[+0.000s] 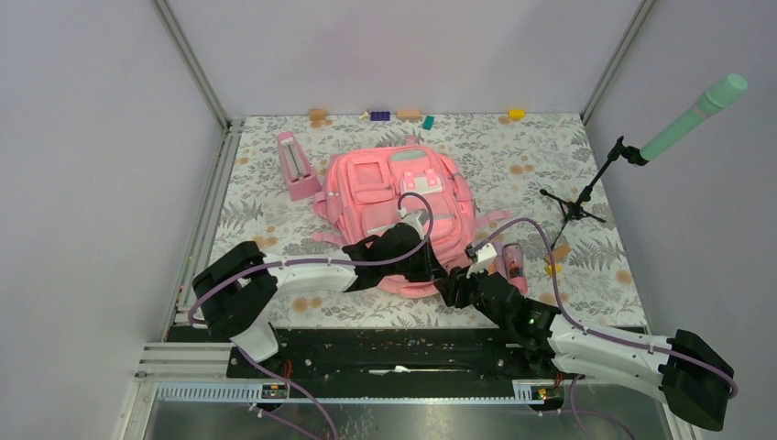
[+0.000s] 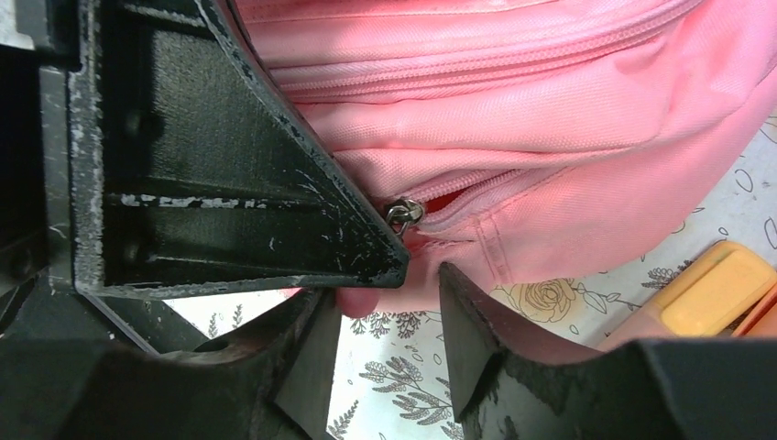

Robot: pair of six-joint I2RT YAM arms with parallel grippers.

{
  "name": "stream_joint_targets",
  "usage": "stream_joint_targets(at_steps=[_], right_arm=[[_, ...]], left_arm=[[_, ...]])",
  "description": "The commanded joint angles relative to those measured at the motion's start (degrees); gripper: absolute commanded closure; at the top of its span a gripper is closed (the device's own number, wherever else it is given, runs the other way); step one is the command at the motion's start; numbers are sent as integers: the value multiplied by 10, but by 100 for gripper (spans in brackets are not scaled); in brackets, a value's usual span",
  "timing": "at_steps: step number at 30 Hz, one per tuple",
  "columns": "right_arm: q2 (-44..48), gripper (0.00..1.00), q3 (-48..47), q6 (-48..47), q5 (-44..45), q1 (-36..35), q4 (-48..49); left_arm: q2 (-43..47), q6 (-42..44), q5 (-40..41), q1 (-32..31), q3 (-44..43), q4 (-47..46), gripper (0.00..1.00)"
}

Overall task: Pack the student bag
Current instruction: Zip the student bag at the center of the board.

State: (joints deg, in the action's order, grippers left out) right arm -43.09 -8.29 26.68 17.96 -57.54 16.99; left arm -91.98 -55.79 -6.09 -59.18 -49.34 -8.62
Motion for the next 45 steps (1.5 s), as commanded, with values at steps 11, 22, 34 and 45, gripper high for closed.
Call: stream_joint_targets(at_steps=[11, 22, 34, 45], right_arm=[[-17, 97, -30, 17, 66, -5, 60], [0, 100, -2, 41, 92, -5, 55], [2, 100, 9, 53, 111, -5, 54], [8, 100, 17, 57, 117, -5, 56]], left_arm=[[12, 6, -8, 1, 1, -48, 85], [119, 89, 99, 2, 30, 56, 29], [191, 314, 172, 6, 4, 236, 14], [158, 420, 176, -14, -16, 214, 25]])
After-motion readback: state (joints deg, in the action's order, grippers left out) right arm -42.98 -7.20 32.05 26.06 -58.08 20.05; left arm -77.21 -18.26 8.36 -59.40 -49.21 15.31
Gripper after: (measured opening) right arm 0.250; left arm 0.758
